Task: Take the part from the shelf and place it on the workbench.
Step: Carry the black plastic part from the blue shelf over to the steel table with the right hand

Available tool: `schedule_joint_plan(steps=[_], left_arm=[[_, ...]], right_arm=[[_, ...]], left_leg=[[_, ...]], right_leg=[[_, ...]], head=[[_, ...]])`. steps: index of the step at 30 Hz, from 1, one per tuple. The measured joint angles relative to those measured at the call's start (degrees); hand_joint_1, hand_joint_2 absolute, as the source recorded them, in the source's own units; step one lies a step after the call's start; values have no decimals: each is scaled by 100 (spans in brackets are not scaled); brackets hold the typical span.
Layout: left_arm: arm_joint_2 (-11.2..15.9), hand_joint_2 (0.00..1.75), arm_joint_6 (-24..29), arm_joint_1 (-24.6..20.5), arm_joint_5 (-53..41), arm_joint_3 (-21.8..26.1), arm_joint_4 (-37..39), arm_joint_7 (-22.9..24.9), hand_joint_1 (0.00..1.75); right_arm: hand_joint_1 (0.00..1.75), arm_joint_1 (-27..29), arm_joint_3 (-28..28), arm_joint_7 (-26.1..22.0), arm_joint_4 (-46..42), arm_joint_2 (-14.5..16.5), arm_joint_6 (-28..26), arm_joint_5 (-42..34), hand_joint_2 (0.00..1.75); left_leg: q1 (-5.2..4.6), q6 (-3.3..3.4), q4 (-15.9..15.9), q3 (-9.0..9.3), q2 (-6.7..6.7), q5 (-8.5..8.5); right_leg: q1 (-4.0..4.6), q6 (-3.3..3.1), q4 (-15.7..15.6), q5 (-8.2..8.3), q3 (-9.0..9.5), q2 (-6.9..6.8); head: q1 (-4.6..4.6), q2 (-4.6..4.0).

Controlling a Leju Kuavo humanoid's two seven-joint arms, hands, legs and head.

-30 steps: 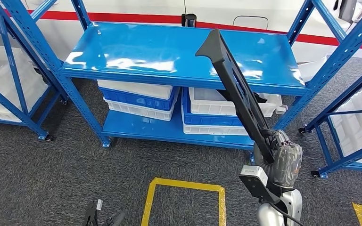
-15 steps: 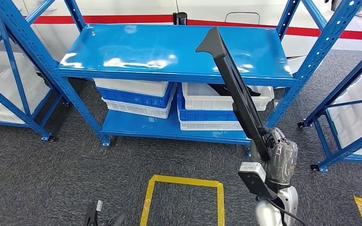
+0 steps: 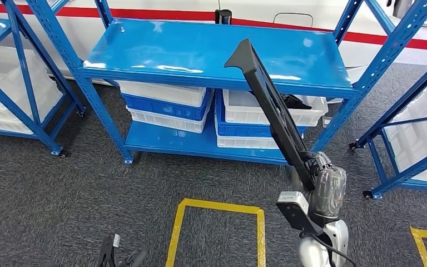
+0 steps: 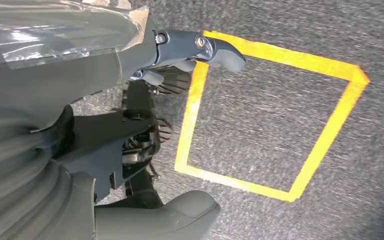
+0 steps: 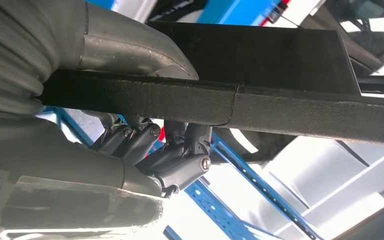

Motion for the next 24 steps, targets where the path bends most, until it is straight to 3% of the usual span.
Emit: schedule_joint_plan(steps=[1,3,4,6,8,9,11,13,14,15,16,17,19,20,21,24], left_arm=[[0,175,-2,0,0,0,0,0,0],[-3,175,-6,0,0,0,0,0,0],[-5,175,-8,-1,0,0,0,1,0],[-7,175,-13,-1,1,0,0,2,0],[-3,175,-16,2,0,1,0,2,0],[1,175,-16,6,1,1,0,2,0],[8,175,-16,11,2,1,0,2,0],[8,175,-19,14,2,0,0,2,0],[9,175,-21,15,2,0,0,2,0],[9,175,-23,15,2,0,0,2,0],[10,175,-25,16,2,0,0,2,0],[11,175,-26,13,2,0,0,2,0],[14,175,-27,0,0,0,-1,2,0],[14,175,-28,-6,-2,0,-2,2,0],[14,175,-30,-11,-4,0,-2,3,0],[8,175,-31,-15,-18,1,-2,5,0]], right_arm=[[175,-2,0,0,19,0,1,-1,175],[175,-18,0,0,40,1,1,-1,175],[175,-28,0,-1,44,3,1,1,175],[175,-43,-1,-2,53,6,1,3,175],[175,-48,-2,-2,67,10,1,2,175],[175,-57,-2,-2,74,14,1,2,175],[175,-72,-2,-3,84,26,4,1,175],[175,-74,-3,-5,100,31,10,-4,175],[175,-73,-5,-6,114,31,13,-7,175],[175,-73,-7,-7,129,31,16,-9,175],[175,-73,-8,-7,142,31,18,-10,175],[175,-73,-9,-7,149,31,19,-10,175],[175,-77,-10,-7,153,31,20,-11,175],[175,-82,-11,-9,155,31,20,-12,175],[175,-87,-11,-12,157,31,21,-13,175],[175,-90,-9,-24,163,29,22,-20,175]], left_leg=[[0,-12,9,-62,-2,44],[-7,-54,33,-161,-12,121],[-15,-83,40,-196,-15,161],[-26,-150,48,-238,-17,241],[-9,-224,48,-267,-23,291],[4,-259,96,-307,-27,215],[28,-320,483,-464,-31,-227],[39,-367,1237,-677,-29,-759],[42,-382,1560,-735,-29,-882],[43,-386,1713,-710,-29,-876],[44,-380,1656,-579,-29,-774],[43,-365,1373,-332,-29,-632],[35,-316,559,258,-33,-509],[20,-282,263,452,-36,-508],[1,-250,105,539,-39,-535],[-16,-106,22,480,-22,-408]], right_leg=[[-3,48,-204,84,192,0],[-1,94,-1074,287,795,0],[8,77,-1458,346,1041,3],[27,9,-1802,365,1205,14],[12,-76,-1798,435,1113,18],[-2,-138,-1798,480,1076,15],[-26,-248,-1804,603,984,1],[-11,-283,-1787,722,839,-4],[-3,-281,-1770,774,757,-4],[1,-273,-1747,820,674,-4],[3,-261,-1724,861,597,-4],[4,-245,-1701,897,530,-2],[15,-201,-1664,968,433,-2],[23,-169,-1656,1007,407,-5],[27,-130,-1655,1047,392,-8],[23,-21,-1643,1089,334,-5]], head=[[2,0],[5,0],[0,0],[-6,0],[-5,0],[-7,0],[-22,0],[-46,0],[-48,0],[-49,0],[-49,0],[-51,0],[-51,0],[-44,0],[-45,0],[-48,0]])
